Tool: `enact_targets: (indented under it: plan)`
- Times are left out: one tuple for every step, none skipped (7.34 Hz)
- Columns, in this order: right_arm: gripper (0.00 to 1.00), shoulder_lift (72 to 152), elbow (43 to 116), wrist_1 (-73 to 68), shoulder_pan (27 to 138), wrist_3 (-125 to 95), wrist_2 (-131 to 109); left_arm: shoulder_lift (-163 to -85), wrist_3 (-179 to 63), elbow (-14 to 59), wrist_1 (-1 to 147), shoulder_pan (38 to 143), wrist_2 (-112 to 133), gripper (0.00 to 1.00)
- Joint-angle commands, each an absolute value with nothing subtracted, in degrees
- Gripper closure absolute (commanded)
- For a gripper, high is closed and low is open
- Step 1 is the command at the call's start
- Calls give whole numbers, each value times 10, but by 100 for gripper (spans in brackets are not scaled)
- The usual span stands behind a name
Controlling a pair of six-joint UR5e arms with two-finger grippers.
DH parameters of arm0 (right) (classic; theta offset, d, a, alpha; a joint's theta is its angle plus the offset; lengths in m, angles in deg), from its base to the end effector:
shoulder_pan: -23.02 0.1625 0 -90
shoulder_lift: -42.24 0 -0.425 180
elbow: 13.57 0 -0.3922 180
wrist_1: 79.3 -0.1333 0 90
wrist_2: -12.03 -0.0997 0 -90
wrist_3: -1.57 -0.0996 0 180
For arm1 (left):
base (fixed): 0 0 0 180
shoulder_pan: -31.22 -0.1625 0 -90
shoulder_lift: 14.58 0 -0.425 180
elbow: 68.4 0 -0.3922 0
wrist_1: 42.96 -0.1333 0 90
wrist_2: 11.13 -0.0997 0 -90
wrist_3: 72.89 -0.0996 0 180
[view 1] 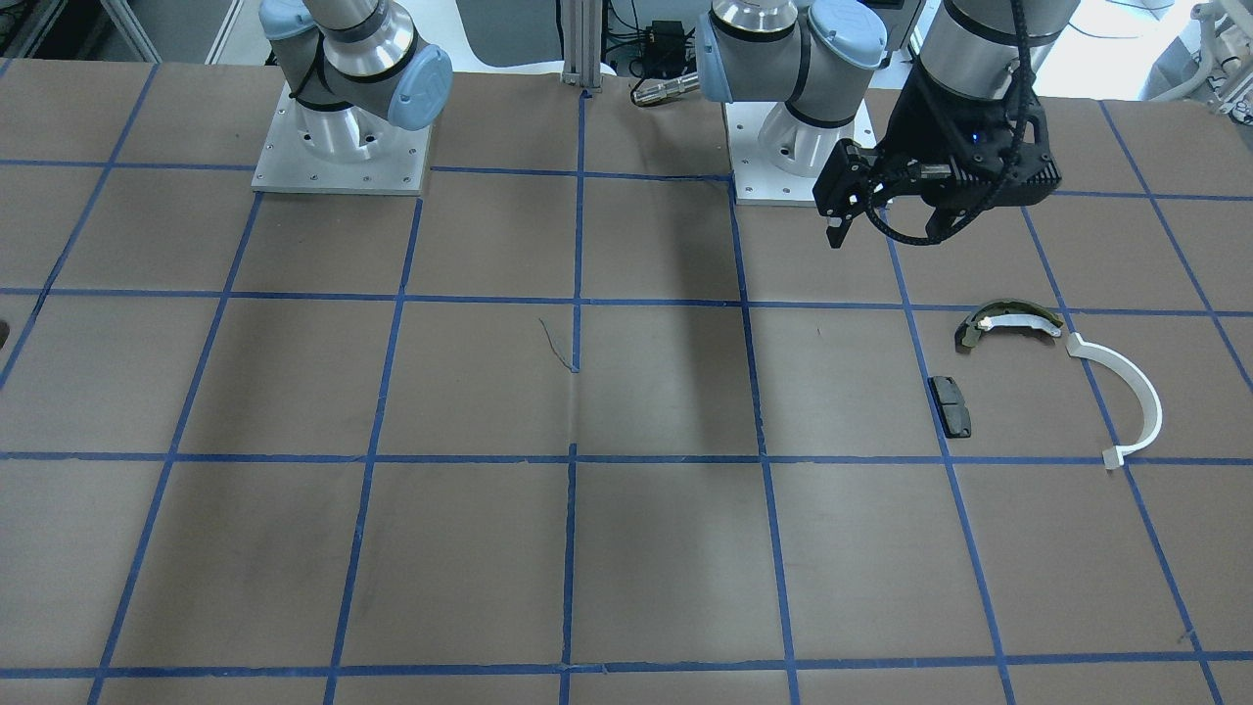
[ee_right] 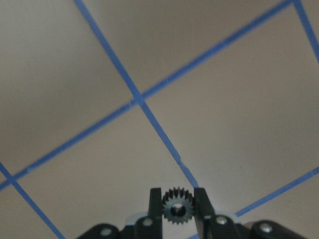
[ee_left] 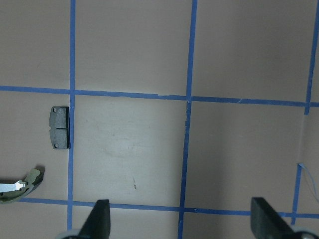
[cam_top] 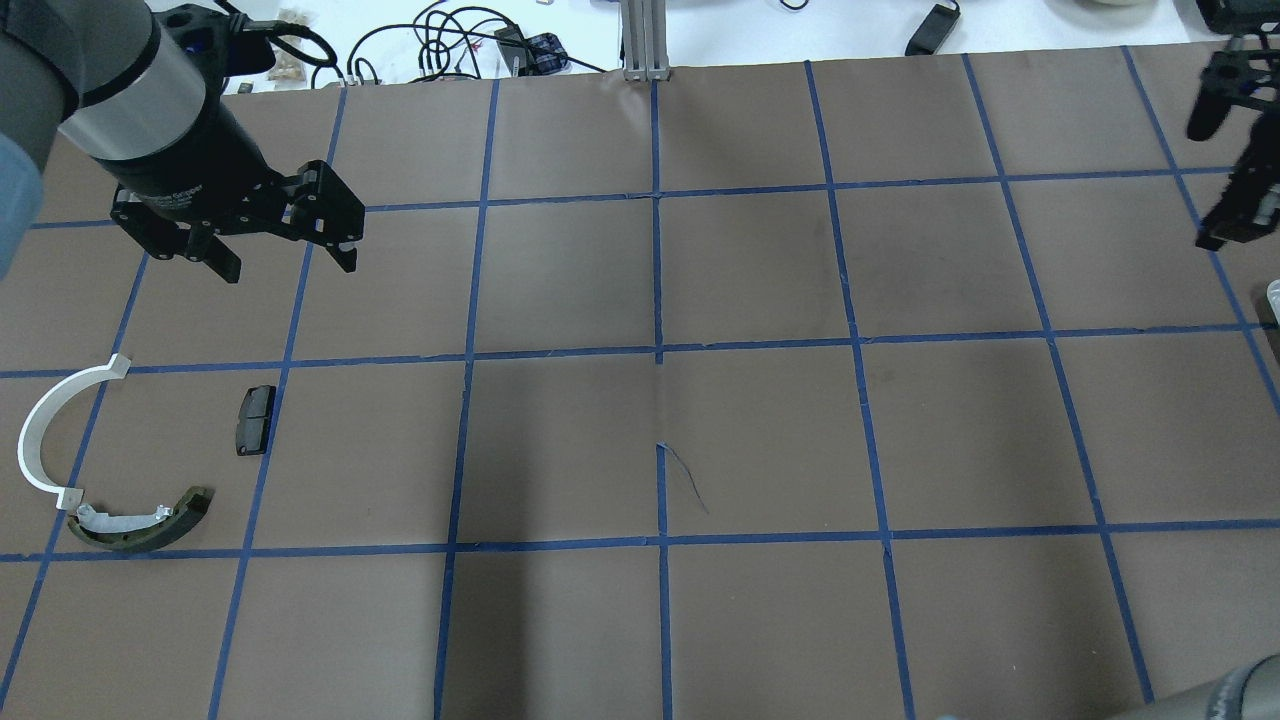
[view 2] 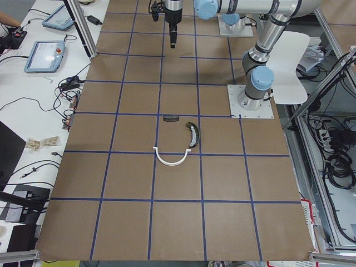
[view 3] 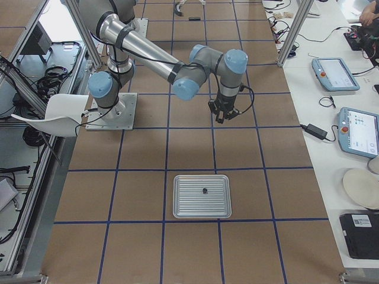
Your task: Place bearing gear from tray to pile
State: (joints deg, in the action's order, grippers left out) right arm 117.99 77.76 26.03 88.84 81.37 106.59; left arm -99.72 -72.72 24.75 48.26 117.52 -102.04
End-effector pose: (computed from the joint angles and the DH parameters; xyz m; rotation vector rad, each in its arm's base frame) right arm -0.1239 -0.5820 0.3694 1.4439 -2.7368 -0.1012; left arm -0.1020 -0.4641 0.4989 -0.1056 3.1236 -0.0126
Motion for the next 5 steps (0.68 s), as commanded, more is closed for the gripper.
enact_targets:
  plan:
    - [100, 1185, 778, 249, 1029, 536, 1054, -999, -718, 235, 527, 1169, -1021, 0]
    - [100, 1183, 779, 249, 1085, 412, 1036, -1007, -716, 222, 529, 1171, -1019, 0]
    - [100, 1184, 789, 250, 1128, 270, 1007, -1014, -697, 222, 528, 1172, -1021, 0]
    - [100, 1184, 800, 259, 1176, 179, 996, -1020, -688, 224, 520, 1173, -1015, 0]
    - [100, 1180, 809, 260, 1216, 130, 994, -1026, -692, 231, 476, 1174, -1015, 0]
